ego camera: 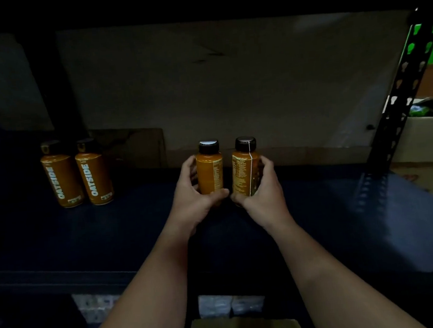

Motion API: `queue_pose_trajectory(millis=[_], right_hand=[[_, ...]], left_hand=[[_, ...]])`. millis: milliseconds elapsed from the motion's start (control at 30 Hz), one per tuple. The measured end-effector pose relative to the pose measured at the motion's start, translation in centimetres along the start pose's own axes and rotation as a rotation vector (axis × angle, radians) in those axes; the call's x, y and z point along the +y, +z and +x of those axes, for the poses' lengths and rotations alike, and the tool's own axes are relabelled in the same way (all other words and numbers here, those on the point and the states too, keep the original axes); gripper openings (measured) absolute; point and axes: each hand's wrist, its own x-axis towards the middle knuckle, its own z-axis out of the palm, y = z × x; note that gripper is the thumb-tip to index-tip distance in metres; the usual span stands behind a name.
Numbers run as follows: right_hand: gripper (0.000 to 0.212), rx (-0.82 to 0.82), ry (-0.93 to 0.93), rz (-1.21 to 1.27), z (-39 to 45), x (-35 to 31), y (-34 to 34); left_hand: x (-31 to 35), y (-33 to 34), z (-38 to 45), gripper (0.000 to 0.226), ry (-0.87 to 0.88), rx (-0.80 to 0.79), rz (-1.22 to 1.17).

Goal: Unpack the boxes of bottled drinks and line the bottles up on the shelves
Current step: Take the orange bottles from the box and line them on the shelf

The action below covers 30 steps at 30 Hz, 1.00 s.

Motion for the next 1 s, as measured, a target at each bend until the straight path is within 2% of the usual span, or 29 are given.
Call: queue_pose_trajectory(millis=[133, 300, 433, 600, 700, 867, 1000], right_hand=[[0.101, -0.059, 0.011, 0.032, -0.2, -0.2, -0.1], [0.105, -0.019, 0.011, 0.009, -0.3, -0.3, -0.2], [0.108, 0.017, 0.016, -0.043, -0.4, -0.6, -0.1], [0.116, -0.061, 0.06, -0.008, -0.3, -0.7, -0.1], [0.115, -0.069, 0.074, 0.01, -0.5, -0.7, -0.2], [0.114, 0.01, 0.051, -0.039, -0.7, -1.0, -0.1], [0.12, -0.016, 0.069, -0.051, -0.5, -1.0, -0.2]], left_hand=[[-0.1, -0.3, 0.0, 0.084, -0.009, -0.018, -0.087], [-0.1, -0.2, -0.1, 0.081, 0.035, 0.063, -0.014], [-0.1, 0.1, -0.1, 0.085, 0.07, 0.117, 0.095], [-0.1, 0.4, -0.1, 0.087, 0.103, 0.159, 0.177], [-0.2, 0.5, -0.1, 0.087, 0.124, 0.178, 0.199], [-0.3, 0.5, -0.1, 0.088, 0.126, 0.183, 0.207], [-0.3, 0.7, 0.1, 0.09, 0.131, 0.193, 0.23]])
